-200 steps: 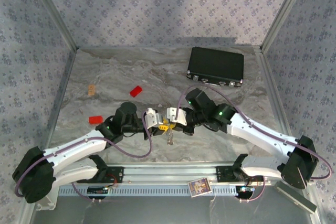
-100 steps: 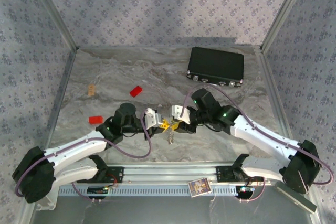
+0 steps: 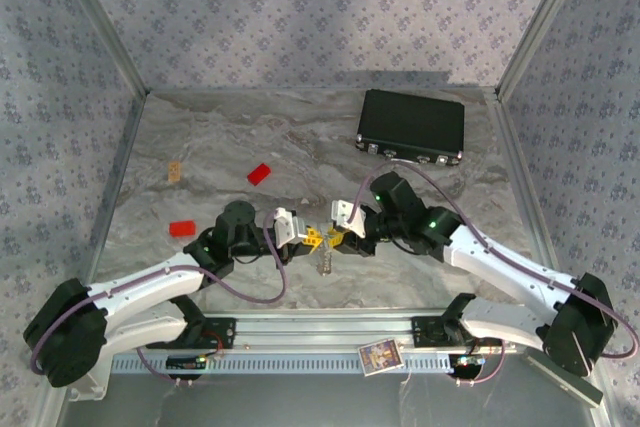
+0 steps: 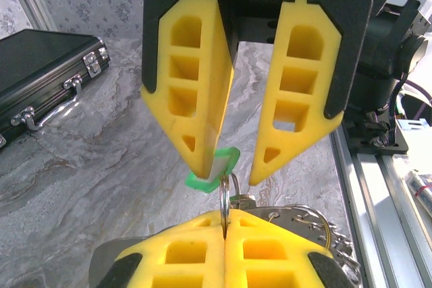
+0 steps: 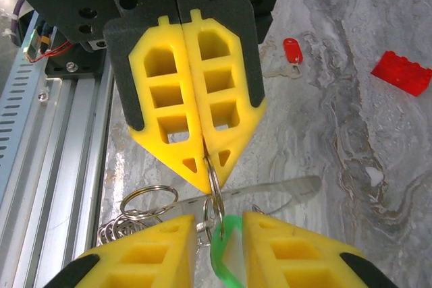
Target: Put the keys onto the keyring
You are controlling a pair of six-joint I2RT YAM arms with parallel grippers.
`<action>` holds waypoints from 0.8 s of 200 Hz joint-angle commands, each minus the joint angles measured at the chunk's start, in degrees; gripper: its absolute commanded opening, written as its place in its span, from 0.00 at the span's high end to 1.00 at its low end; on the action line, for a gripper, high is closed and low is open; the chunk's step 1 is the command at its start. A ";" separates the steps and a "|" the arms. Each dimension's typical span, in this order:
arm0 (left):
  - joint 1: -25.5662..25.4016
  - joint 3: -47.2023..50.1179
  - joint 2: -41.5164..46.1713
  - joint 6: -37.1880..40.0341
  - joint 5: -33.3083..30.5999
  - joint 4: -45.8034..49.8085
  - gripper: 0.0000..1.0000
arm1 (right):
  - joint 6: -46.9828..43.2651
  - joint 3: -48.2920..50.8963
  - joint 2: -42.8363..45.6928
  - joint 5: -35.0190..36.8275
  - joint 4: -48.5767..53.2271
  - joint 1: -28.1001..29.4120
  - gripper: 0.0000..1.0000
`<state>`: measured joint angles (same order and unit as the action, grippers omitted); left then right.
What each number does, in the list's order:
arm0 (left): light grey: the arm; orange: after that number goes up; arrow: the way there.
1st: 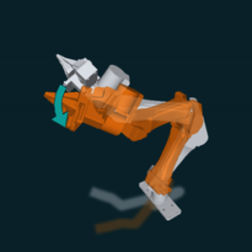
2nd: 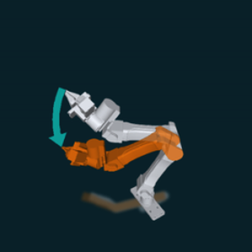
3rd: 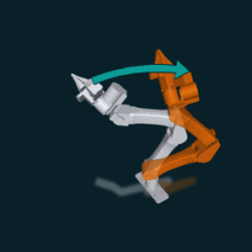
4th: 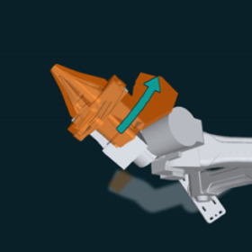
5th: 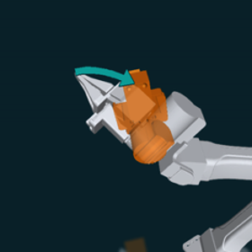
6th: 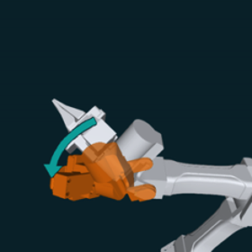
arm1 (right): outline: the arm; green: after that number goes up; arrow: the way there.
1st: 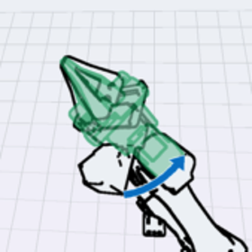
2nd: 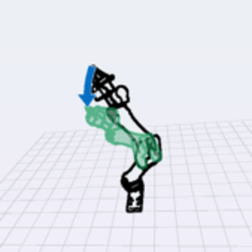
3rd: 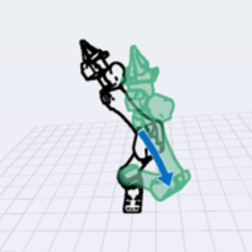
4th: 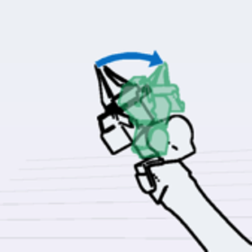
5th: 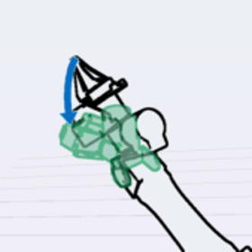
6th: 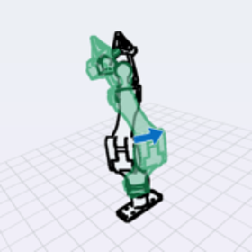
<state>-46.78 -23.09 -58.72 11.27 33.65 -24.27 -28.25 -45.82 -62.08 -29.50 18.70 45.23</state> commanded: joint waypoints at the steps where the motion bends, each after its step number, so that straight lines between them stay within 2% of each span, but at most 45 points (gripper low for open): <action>1: -0.23 0.33 0.03 -0.37 1.60 -3.86 1.00 | -1.33 0.29 1.01 2.63 3.53 -0.27 0.78; 80: -0.20 -0.21 0.18 -0.28 2.18 -3.90 1.00 | -1.79 -0.16 -0.74 2.34 3.60 0.11 0.97; 123: -0.23 -0.45 -0.17 -0.29 3.17 -4.67 1.00 | -1.13 -0.32 -3.63 3.00 2.43 1.39 0.98; 160: -0.24 -0.46 0.45 0.87 2.20 -3.13 1.00 | -1.11 0.68 -1.45 4.01 2.05 1.42 0.96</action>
<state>-46.78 -23.09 -59.02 11.33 34.30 -24.36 -29.80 -45.82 -65.12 -26.48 20.73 46.54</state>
